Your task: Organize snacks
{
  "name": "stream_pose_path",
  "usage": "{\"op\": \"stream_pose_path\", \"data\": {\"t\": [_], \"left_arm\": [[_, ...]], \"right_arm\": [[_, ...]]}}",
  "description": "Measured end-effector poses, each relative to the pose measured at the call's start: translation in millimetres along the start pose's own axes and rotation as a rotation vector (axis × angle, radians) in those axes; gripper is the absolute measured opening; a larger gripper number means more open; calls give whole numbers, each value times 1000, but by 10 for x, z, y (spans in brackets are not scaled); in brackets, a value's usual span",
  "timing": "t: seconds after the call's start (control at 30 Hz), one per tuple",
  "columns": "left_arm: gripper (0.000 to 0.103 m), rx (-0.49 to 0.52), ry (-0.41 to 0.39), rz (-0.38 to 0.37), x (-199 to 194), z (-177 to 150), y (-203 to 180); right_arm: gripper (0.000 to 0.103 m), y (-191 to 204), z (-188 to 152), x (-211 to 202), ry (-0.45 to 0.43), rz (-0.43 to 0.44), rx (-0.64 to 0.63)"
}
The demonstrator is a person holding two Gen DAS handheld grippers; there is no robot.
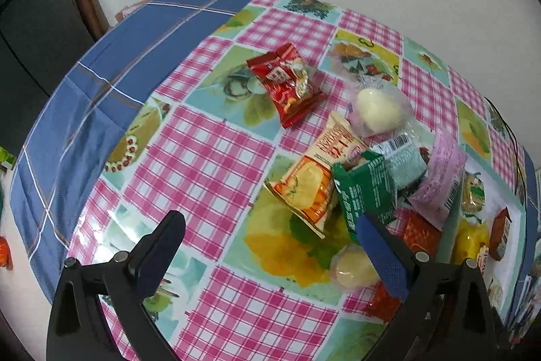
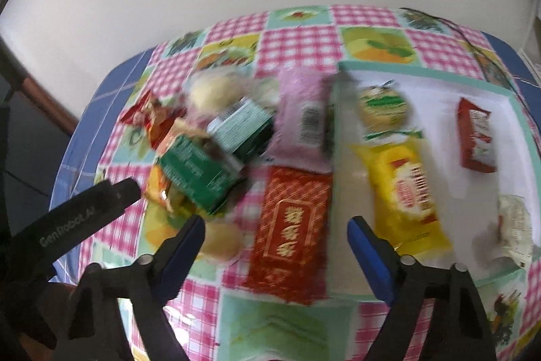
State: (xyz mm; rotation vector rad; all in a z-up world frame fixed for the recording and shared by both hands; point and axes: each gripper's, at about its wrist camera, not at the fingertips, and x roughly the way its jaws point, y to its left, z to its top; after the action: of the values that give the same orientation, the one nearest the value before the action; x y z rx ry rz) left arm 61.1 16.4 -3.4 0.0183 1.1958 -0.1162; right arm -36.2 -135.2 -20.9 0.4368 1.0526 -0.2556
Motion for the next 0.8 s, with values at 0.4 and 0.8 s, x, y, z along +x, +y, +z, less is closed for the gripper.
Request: {"op": "stream_pose_path", "data": {"t": [0.4, 0.8], "left_arm": [[93, 82, 116, -135, 148, -117, -248], [78, 103, 214, -203, 346, -175, -391]], "right_arm": [[67, -29, -27, 258, 97, -33, 14], [62, 5, -38, 282, 111, -67, -42]]}}
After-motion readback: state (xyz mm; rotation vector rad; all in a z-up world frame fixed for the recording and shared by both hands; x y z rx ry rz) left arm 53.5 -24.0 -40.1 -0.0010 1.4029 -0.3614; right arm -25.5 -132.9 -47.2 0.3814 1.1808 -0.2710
